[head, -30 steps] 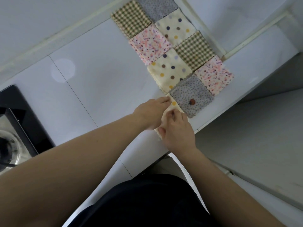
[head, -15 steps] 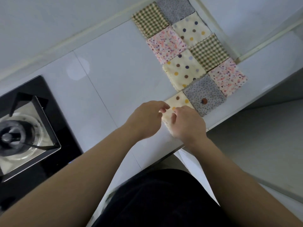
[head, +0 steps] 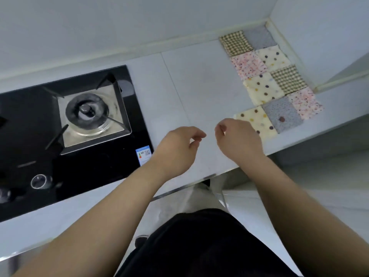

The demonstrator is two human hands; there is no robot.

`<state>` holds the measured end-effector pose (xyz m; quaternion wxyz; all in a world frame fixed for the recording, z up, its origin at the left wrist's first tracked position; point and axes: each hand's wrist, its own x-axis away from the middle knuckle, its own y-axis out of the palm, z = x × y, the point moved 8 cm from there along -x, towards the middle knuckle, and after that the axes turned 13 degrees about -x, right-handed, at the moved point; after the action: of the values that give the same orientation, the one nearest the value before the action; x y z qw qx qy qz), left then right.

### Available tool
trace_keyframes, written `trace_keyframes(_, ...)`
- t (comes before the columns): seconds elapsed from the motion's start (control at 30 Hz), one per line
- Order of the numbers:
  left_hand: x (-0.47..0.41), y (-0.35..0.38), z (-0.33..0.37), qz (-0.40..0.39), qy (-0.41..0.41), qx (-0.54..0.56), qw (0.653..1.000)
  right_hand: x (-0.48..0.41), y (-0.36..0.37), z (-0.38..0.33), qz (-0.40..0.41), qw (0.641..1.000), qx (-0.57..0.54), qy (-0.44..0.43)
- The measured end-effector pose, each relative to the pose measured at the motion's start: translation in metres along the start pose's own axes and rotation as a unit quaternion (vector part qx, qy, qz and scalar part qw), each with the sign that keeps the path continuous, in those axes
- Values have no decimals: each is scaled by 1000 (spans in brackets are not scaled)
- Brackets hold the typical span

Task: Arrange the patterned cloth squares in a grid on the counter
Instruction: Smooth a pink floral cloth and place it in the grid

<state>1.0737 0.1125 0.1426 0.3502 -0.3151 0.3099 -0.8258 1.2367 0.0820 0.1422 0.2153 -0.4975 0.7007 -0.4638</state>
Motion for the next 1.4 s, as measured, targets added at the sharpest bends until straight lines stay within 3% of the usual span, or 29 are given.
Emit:
trace_keyframes(0.3,184,-52,-128,90,-64,81,991,136,73,-152,-35,997,11,-62)
trace_keyframes(0.6,288,-123,-245,192,-134,124,964,187,147,-312,-100,977,43,-186)
trace_keyframes(1.0,407,-239,-472,265,-296,114,910,226,321,-582,-222,912,59,-341)
trace_keyframes(1.13,454,-285,-540,305,-352,131,875,254,367,-671,-249,877,73,-405)
trace_keyframes(1.27,497,-316,-593,343,-395,146,840,282,402,-740,-258,851,69,-451)
trace_keyframes(1.4,528,-341,-639,347,-411,129,833,309,434,-785,-270,840,65,-466)
